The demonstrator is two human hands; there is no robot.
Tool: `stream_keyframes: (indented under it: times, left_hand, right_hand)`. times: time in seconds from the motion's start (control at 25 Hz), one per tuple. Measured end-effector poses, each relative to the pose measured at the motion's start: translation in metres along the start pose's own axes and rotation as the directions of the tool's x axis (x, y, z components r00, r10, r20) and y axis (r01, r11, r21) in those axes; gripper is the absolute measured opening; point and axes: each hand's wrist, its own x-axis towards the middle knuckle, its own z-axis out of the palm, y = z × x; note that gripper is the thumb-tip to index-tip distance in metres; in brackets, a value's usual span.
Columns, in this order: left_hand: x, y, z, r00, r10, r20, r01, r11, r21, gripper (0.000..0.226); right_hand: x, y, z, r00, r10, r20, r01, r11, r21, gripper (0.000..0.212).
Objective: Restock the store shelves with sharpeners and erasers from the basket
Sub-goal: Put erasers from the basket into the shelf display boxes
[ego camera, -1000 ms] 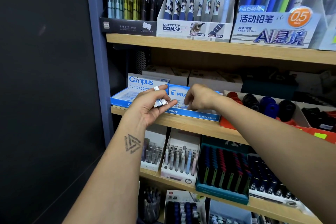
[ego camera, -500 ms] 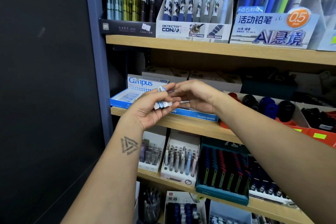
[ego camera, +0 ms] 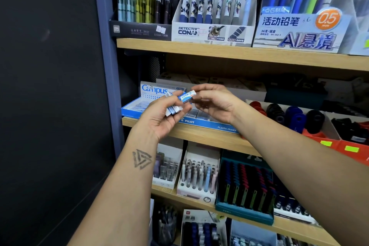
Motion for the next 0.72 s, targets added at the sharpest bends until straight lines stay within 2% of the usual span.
stream_keyframes:
  times: [0.12, 0.36, 0.48, 0.52, 0.56, 0.6, 0.68, 0.72]
  left_hand:
    - [0.003, 0.000, -0.002, 0.996, 0.019, -0.088, -0.018, 1.000, 0.020, 0.023]
    - [0.006, -0.002, -0.001, 0.994, 0.015, -0.104, -0.016, 1.000, -0.012, 0.020]
    - [0.008, -0.004, -0.002, 0.992, 0.015, -0.122, -0.015, 1.000, -0.006, 0.025]
    - [0.010, -0.005, -0.002, 0.991, 0.017, -0.135, -0.018, 1.000, -0.011, 0.027]
    - [0.011, -0.005, -0.003, 0.989, 0.019, -0.149, -0.022, 1.000, -0.016, 0.029]
    - [0.011, -0.005, -0.003, 0.987, 0.023, -0.160, -0.026, 1.000, -0.016, 0.029]
    - [0.012, -0.003, -0.004, 0.984, 0.036, -0.176, -0.038, 0.999, -0.007, 0.029]
    - [0.012, -0.003, -0.004, 0.983, 0.041, -0.181, -0.042, 0.999, -0.001, 0.029]
  right_hand:
    - [-0.004, -0.001, -0.005, 0.999, -0.035, 0.024, 0.035, 0.999, 0.005, 0.026]
    - [-0.008, -0.001, -0.007, 0.998, -0.043, 0.042, 0.046, 0.996, -0.081, 0.028]
    - [-0.004, -0.005, -0.009, 0.997, -0.068, -0.037, 0.066, 0.996, -0.059, 0.029]
    - [-0.001, -0.007, -0.012, 0.994, -0.075, -0.082, 0.068, 0.994, -0.086, 0.030]
    - [0.002, -0.008, -0.013, 0.988, -0.093, -0.119, 0.070, 0.980, -0.184, 0.030]
    - [0.004, -0.009, -0.016, 0.984, -0.123, -0.132, 0.067, 0.929, -0.365, 0.029]
    - [0.005, -0.010, -0.020, 0.988, -0.139, -0.065, 0.046, 0.673, -0.738, 0.026]
    - [0.004, -0.010, -0.022, 0.994, -0.108, -0.023, 0.040, 0.543, -0.839, 0.027]
